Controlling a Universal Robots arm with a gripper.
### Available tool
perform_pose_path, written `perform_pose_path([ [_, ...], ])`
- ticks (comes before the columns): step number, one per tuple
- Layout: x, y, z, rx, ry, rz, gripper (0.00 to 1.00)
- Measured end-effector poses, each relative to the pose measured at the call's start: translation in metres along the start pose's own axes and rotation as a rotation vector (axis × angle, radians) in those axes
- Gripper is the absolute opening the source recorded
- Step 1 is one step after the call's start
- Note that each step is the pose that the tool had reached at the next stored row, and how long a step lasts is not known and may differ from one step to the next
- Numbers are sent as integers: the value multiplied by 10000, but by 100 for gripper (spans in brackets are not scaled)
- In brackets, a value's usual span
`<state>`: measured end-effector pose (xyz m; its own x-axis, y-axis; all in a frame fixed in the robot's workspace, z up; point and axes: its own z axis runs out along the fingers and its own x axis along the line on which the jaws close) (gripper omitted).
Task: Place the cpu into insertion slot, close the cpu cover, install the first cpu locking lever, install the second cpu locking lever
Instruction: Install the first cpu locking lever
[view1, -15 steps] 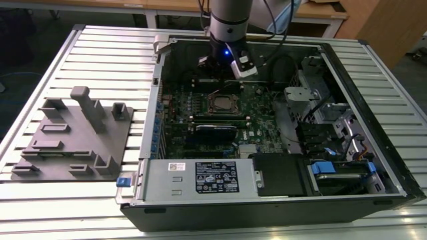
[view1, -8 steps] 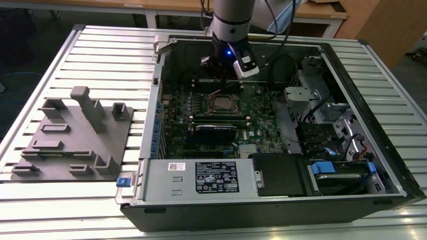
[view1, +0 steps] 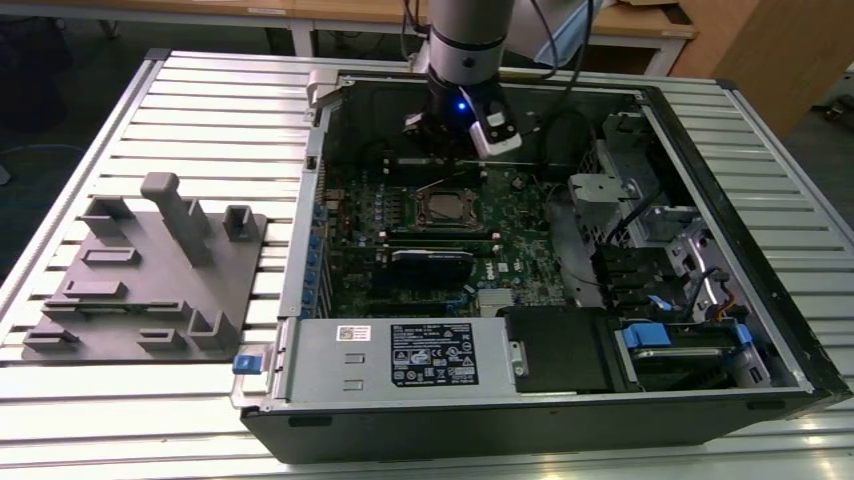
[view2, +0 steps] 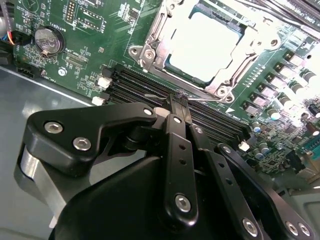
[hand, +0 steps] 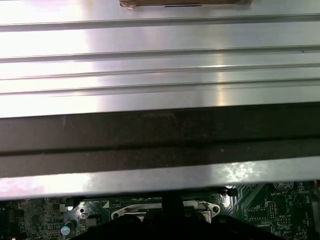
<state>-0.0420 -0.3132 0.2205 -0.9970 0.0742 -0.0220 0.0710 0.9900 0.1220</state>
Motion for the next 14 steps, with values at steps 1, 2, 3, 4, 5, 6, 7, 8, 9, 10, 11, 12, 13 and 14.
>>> perform_pose_path([
  [1, -5, 1, 2, -1, 0, 0, 10],
  [2, -10, 1, 4, 0, 0, 1, 10],
  [3, -14, 2, 6, 1, 1, 1, 10],
  [4, -19, 3, 8, 1, 1, 2, 10],
  [5, -25, 3, 10, 1, 1, 2, 10],
  [6, -31, 4, 13, 0, 0, 2, 10],
  [7, -38, 5, 15, -1, 0, 3, 10],
  [8, -44, 5, 17, 0, 0, 3, 10],
  [9, -47, 6, 20, -1, 0, 4, 10],
  [10, -50, 5, 22, 0, 0, 3, 10],
  [11, -54, 6, 24, 0, 0, 4, 10],
  [12, -57, 6, 27, 0, 0, 4, 10],
  [13, -61, 6, 29, 0, -1, 5, 10],
  [14, -65, 6, 32, 0, 0, 5, 10],
])
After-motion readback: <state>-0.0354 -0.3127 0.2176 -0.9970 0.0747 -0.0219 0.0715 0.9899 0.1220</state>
